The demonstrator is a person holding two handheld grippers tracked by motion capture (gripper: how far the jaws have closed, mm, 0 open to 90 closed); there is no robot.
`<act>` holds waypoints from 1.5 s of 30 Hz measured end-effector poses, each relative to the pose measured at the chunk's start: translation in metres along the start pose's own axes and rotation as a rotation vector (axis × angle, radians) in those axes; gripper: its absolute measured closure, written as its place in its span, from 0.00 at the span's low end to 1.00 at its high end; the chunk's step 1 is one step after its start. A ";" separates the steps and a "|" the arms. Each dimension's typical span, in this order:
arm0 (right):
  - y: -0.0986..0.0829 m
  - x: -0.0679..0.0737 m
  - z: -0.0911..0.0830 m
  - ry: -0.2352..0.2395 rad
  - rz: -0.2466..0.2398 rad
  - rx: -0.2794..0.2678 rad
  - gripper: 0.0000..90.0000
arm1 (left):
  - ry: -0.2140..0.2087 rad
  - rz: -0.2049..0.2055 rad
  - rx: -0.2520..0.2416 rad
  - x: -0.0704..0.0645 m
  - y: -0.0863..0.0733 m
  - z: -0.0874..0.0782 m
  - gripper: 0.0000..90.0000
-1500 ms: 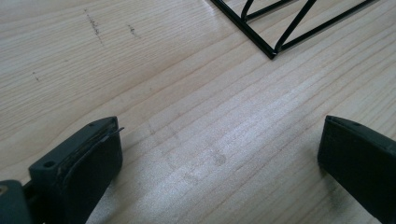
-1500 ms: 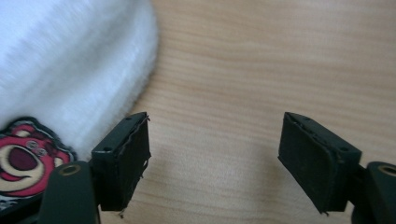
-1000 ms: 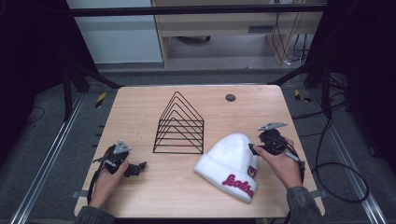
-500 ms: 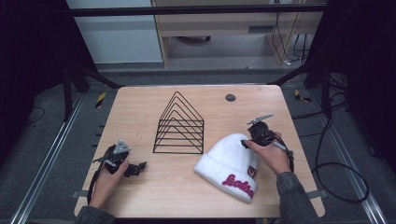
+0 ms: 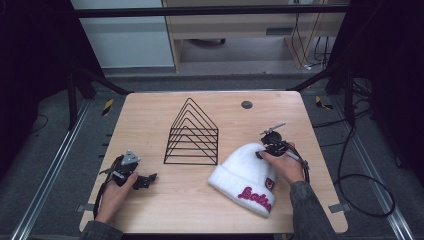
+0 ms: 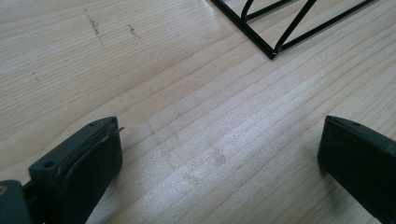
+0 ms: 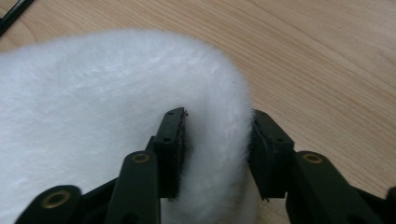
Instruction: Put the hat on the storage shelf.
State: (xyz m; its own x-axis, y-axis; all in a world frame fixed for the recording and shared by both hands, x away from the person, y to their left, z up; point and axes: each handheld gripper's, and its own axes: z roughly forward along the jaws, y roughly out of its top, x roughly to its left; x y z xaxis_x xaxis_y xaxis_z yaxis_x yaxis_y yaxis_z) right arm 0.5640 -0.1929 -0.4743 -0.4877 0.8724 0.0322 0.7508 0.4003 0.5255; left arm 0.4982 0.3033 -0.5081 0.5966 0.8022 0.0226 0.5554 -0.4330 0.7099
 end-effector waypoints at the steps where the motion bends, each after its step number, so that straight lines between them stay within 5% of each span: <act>1: 0.000 0.000 0.000 0.001 -0.005 -0.002 0.74 | 0.000 0.000 0.000 0.000 0.000 0.000 0.00; 10: -0.002 0.008 -0.010 0.005 -0.052 -0.025 0.91 | 0.000 -0.002 -0.002 0.000 0.000 0.000 0.00; 17: -0.002 0.020 -0.040 0.002 -0.102 -0.119 0.92 | 0.000 -0.001 0.001 0.000 0.000 0.000 0.00; 20: -0.004 0.033 -0.067 -0.012 -0.165 -0.219 0.92 | 0.007 0.004 -0.005 -0.001 0.001 0.000 0.01; 23: -0.005 0.042 -0.080 -0.004 -0.195 -0.271 0.92 | 0.036 0.048 -0.016 -0.006 0.005 -0.003 0.03; 26: -0.008 0.057 -0.100 0.009 -0.244 -0.335 0.92 | 0.021 0.063 -0.080 -0.011 0.016 -0.017 0.03; 31: -0.011 0.073 -0.123 0.039 -0.293 -0.393 0.92 | 0.020 0.095 -0.102 -0.015 0.027 -0.029 0.03; 40: -0.008 0.090 -0.163 0.092 -0.355 -0.507 0.93 | -0.047 0.126 -0.150 -0.030 0.058 -0.063 0.04; 45: 0.001 0.096 -0.183 0.054 -0.413 -0.546 0.93 | -0.054 0.141 -0.181 -0.035 0.075 -0.078 0.04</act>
State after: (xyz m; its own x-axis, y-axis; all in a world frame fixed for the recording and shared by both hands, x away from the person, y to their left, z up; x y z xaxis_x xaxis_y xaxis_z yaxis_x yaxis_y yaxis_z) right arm 0.4361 -0.1601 -0.3155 -0.7179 0.6578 -0.2280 0.1730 0.4859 0.8567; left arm 0.4735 0.2744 -0.4011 0.6940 0.7135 0.0963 0.3543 -0.4549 0.8170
